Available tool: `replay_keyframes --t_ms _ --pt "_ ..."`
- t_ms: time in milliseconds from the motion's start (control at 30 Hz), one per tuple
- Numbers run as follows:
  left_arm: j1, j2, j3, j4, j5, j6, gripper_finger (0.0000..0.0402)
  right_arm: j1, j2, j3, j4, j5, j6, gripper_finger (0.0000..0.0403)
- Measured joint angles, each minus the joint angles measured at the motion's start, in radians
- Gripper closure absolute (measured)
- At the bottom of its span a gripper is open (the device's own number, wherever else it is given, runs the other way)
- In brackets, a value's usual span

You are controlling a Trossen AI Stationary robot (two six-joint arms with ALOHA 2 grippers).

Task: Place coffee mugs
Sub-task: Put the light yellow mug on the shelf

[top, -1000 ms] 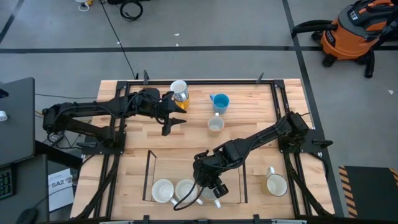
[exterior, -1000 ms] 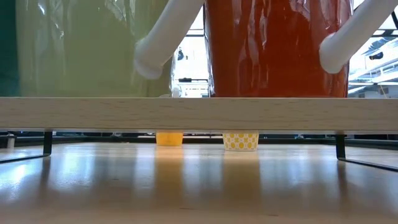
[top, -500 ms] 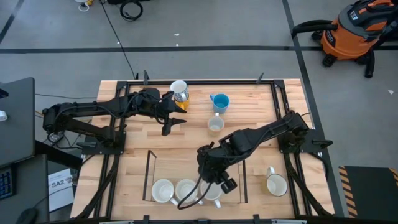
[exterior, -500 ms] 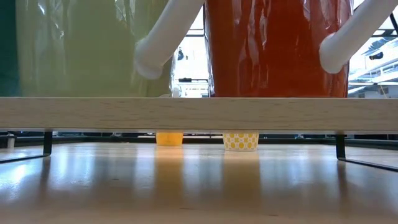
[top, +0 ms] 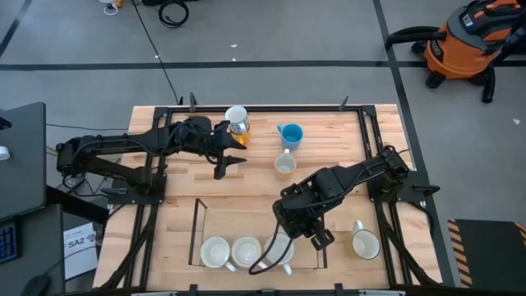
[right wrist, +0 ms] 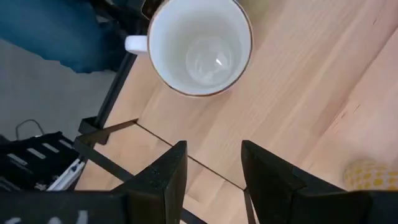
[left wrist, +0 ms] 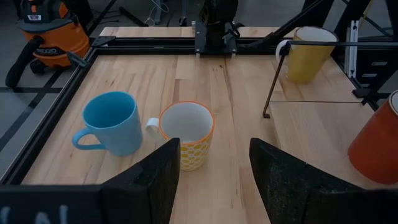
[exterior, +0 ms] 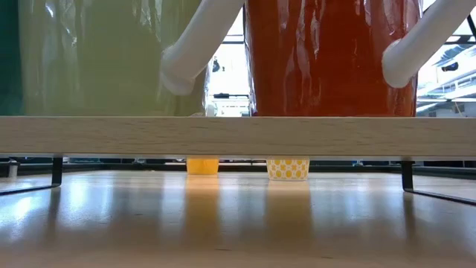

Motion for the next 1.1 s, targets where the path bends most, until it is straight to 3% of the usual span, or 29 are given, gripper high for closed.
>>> replay_keyframes --t_ms 233,400,567,867,1100 --pt "0.0 0.0 0.0 -0.002 0.0 -0.001 0.0202 0.043 -0.082 -0.005 -0.003 0.014 0.02 0.0245" --pt "0.0 0.0 0.0 -0.001 0.0 -0.002 0.0202 0.083 -0.192 -0.079 0.001 0.139 0.157 0.0245" --pt "0.0 0.0 0.0 -0.001 0.0 -0.002 0.0202 0.143 -0.342 -0.273 -0.004 0.21 0.323 0.0245" --pt "0.0 0.0 0.0 -0.001 0.0 -0.028 0.0202 0.263 -0.582 -0.679 0.067 0.211 0.722 0.0245" --pt "0.0 0.0 0.0 -0.001 0.0 -0.028 0.0202 0.33 -0.65 -0.916 0.294 0.16 0.796 0.0245"
